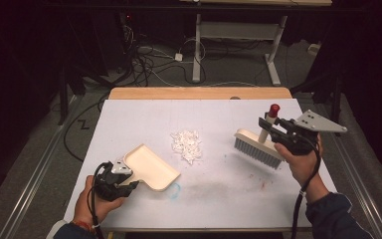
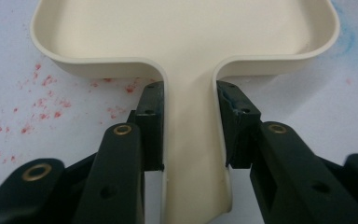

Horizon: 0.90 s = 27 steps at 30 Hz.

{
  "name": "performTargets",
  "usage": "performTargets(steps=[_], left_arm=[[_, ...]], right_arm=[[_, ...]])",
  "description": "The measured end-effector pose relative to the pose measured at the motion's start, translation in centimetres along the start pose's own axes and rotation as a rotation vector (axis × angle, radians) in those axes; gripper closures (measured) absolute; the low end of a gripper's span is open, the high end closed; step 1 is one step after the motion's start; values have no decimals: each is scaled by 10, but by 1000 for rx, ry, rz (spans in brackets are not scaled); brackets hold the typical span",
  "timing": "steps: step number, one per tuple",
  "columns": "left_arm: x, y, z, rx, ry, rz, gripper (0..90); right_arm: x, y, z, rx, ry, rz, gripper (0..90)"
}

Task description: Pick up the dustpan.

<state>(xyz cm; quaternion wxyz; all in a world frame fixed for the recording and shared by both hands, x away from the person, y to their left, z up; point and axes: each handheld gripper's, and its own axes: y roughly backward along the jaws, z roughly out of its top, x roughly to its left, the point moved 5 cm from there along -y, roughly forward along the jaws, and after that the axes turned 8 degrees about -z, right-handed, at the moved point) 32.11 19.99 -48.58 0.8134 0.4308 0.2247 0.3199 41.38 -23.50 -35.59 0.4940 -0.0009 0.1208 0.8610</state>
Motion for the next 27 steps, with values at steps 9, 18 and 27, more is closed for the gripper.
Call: performTargets(steps=[9,18,27], left_arm=[[1,-3,0,3,-8,-10,639],[2,-7,0,6,-11,-18,639],[0,-9,1,14,-22,-18,639]], right_arm=[[-2,-56,12,25,-8,-14,701],[-4,-102,20,32,-36,-33,701],[1,-121,20,43,-54,-47,701]])
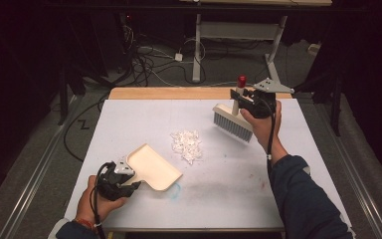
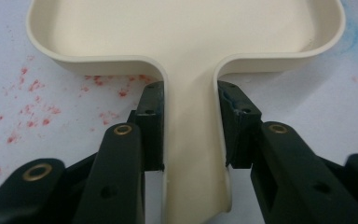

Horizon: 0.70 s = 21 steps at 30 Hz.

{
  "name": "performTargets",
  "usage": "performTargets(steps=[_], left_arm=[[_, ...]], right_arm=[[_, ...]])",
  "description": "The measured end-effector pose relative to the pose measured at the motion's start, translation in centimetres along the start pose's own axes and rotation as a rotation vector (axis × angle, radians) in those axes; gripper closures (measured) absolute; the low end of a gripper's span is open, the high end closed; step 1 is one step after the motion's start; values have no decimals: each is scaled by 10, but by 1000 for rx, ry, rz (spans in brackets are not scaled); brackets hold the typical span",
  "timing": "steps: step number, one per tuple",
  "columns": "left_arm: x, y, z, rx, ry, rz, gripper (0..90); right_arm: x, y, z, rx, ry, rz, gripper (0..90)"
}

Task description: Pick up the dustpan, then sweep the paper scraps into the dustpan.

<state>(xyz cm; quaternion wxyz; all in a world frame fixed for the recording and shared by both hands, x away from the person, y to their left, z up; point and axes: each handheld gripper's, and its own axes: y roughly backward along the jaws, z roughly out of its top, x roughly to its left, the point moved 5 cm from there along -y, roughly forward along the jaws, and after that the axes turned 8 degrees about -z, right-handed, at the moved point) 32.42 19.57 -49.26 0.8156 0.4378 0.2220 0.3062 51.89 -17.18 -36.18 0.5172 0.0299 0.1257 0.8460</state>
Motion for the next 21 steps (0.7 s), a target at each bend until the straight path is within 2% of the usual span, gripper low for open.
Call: performTargets(steps=[3,5,8,10,14,17,21], left_arm=[[-2,0,0,3,-3,0,638],[-3,0,0,4,-6,-2,638],[-4,-2,-1,11,-10,-6,638],[-4,-3,-1,16,-9,-4,638],[-4,-4,-2,24,-13,-10,638],[-4,-3,-2,21,-15,-12,638],[-4,-3,-2,21,-18,-13,638]], right_arm=[[2,-5,0,8,-6,4,701],[7,-11,1,11,18,5,701],[12,-15,1,13,31,13,701],[20,-23,-2,24,38,20,700],[26,-32,-4,31,41,6,701],[33,-43,-5,14,15,11,701],[39,-47,-4,-2,35,0,701]])
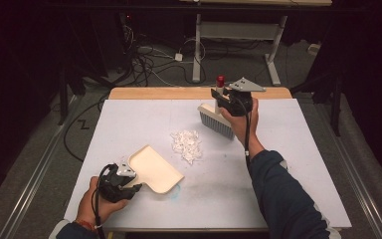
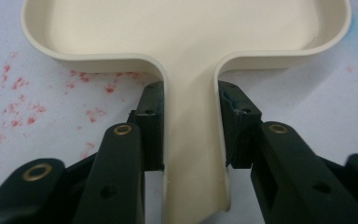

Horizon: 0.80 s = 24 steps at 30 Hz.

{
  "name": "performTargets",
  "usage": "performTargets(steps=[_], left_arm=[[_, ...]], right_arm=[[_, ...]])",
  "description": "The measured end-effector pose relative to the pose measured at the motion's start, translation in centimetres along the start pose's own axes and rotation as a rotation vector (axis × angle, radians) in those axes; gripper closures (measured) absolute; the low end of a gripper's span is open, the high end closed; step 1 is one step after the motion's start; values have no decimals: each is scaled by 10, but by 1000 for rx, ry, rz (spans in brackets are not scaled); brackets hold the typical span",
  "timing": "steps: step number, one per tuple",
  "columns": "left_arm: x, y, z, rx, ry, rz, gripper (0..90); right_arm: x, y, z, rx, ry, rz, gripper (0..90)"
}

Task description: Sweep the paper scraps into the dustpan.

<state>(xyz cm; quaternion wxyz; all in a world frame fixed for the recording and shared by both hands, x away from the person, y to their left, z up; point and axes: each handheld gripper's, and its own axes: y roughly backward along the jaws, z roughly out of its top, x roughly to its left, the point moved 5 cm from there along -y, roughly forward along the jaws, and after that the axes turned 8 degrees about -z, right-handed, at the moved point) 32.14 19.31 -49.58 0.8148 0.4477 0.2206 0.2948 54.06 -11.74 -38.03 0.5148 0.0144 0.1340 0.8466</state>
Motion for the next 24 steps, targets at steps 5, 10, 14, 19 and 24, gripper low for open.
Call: performTargets(steps=[5,10,14,19,24], left_arm=[[-1,1,0,0,-3,3,638],[0,0,0,-1,-8,1,638],[-1,0,0,-3,-9,2,638],[-1,1,1,-1,-6,2,638],[0,0,7,14,-4,-10,638]], right_arm=[[8,-7,1,-25,-8,7,701],[28,-10,-1,-34,8,48,701],[43,-8,-1,-23,40,92,701],[59,-3,-5,-16,80,128,697],[73,8,-7,-38,73,179,696]])
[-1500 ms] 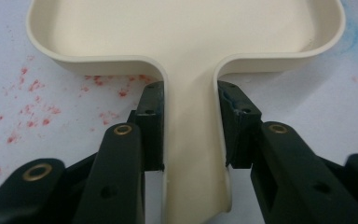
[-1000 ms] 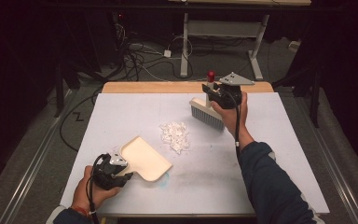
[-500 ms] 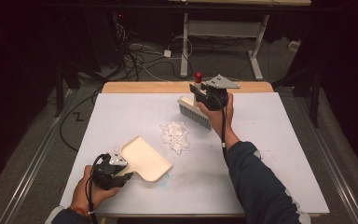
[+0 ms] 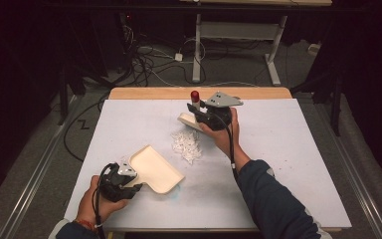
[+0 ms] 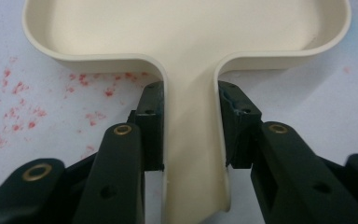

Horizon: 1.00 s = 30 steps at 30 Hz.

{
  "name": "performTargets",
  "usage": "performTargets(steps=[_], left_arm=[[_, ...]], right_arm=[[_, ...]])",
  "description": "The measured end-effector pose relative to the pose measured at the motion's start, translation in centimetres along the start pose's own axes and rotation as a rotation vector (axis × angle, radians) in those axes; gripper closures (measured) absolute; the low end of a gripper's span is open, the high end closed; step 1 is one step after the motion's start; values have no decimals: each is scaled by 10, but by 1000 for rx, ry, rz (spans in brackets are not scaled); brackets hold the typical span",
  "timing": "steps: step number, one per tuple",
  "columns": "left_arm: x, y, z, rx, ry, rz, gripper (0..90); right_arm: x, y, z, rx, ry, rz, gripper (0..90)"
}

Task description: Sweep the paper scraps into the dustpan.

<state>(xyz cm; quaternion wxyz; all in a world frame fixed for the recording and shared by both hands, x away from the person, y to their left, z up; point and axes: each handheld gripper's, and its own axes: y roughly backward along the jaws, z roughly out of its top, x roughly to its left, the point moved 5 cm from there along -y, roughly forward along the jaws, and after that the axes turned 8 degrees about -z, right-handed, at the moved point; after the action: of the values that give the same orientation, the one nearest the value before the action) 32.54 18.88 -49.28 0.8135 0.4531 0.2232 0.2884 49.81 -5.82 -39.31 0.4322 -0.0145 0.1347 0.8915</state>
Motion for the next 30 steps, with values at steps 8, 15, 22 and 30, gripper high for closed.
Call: performTargets(steps=[8,15,22,30], left_arm=[[2,-6,14,27,-8,-19,638],[3,-10,20,42,-3,-21,638],[3,-13,23,42,-6,-16,637],[-1,-17,25,37,9,-6,636]], right_arm=[[10,3,-1,-5,-11,-2,693],[21,8,-3,-17,-18,10,688],[38,16,-2,-36,-35,41,689],[86,30,2,-60,-28,137,695]])
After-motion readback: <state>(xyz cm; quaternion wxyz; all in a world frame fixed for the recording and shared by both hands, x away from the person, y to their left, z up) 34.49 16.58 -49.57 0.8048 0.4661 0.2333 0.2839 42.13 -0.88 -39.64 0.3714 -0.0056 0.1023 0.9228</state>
